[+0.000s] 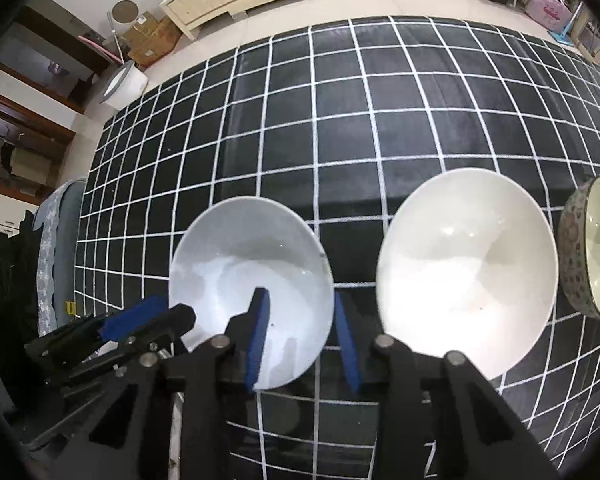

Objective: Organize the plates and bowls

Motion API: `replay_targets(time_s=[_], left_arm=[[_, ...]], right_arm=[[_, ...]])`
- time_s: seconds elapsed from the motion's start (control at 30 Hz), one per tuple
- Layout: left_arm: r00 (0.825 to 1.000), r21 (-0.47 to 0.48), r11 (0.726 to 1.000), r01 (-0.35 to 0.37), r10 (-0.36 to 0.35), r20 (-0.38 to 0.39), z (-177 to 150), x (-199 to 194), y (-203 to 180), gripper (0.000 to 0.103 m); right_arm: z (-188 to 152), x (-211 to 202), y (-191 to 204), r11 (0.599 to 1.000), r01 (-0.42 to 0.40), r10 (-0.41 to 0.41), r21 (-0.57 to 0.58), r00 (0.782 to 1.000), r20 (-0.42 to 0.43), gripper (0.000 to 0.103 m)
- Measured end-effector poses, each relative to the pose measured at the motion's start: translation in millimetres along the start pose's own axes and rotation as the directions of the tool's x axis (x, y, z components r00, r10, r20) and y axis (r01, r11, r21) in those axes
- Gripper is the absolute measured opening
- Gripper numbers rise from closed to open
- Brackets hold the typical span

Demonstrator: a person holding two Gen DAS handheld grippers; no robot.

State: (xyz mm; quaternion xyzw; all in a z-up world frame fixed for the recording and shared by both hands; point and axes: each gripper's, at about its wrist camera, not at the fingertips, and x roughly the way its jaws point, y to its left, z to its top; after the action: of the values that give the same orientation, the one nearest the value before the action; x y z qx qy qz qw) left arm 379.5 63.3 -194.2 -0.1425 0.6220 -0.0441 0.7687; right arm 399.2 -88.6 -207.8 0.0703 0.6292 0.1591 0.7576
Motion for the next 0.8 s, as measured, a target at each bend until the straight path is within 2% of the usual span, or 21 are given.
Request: replay_targets(time_s=[0.33, 0.5, 0.8], left_arm=[[1.000, 0.022, 0.999, -0.028, 0.028, -0.007, -3, 6, -4, 0.010], [0.997, 0.046, 0.996, -0.072, 0.072, 0.012, -8, 5, -7, 0.009], [0.996, 0.061, 0.995, -0.085, 0.085, -0.005, -17, 9, -22, 0.009]], right_arm=[[-5, 8, -4, 0.994, 0.099, -0.098, -0.056, 0.995, 0.018, 0.011], [-8, 11, -6, 0.993, 0.103, -0.102, -0.061, 0.995, 0.016, 0.010], [-22, 4, -11, 0.992, 0.102, -0.101, -0.068, 0.995, 0.014, 0.010]])
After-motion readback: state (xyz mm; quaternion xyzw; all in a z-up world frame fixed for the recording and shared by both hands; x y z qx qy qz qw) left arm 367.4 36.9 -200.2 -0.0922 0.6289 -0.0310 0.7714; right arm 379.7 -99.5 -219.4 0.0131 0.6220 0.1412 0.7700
